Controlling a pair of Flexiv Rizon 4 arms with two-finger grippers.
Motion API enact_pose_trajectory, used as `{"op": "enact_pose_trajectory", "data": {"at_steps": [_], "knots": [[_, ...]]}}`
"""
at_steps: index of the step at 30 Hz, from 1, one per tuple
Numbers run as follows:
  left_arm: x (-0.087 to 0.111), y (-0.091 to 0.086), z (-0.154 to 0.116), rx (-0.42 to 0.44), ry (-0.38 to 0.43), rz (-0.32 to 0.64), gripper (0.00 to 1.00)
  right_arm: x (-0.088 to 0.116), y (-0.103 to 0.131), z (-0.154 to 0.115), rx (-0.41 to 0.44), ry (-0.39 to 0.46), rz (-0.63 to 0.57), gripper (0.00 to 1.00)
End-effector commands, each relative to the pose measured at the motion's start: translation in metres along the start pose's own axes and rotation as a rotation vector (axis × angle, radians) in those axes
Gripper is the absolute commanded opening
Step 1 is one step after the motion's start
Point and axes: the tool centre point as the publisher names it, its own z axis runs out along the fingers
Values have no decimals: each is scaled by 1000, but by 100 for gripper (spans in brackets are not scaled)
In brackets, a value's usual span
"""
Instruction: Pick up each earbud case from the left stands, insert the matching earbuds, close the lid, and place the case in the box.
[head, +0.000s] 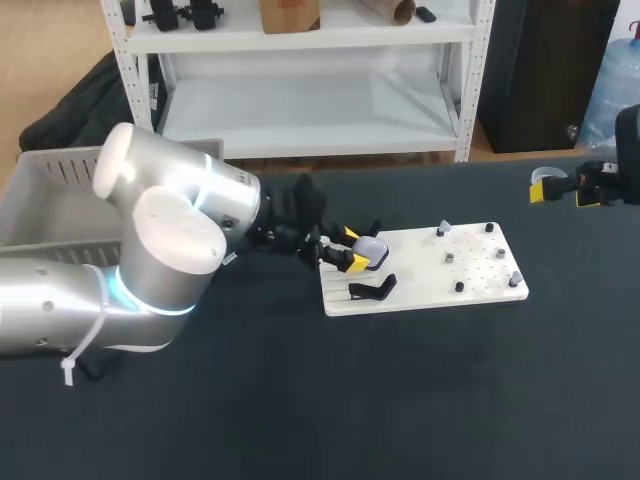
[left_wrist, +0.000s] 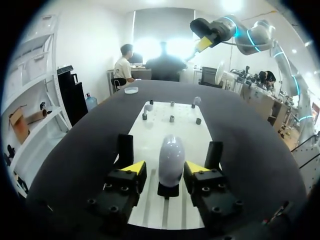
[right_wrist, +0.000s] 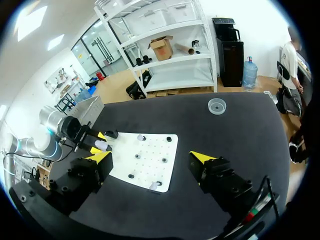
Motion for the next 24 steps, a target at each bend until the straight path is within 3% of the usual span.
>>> {"op": "enact_pose_trajectory", "data": {"at_steps": [1,12,15,17,19,23,24], "knots": [[0,3,5,12,0,2,48,0,0,0,-1,1,0,100],[3,4,8,24,-8,-7,44,0,0,0,-1,1,0,100],[4,4,8,28,-13,-12,34,0,0,0,-1,1,0,100],[5,4,8,27,-13,-12,22,0,0,0,-1,1,0,100],[4,4,6,28,-18,-10,20,0,0,0,-1,1,0,100],[2,2,4,29,-21,-4,0,0,0,0,-1,1,0,100],[2,1,3,32,-24,-5,0,0,0,0,-1,1,0,100]]}}
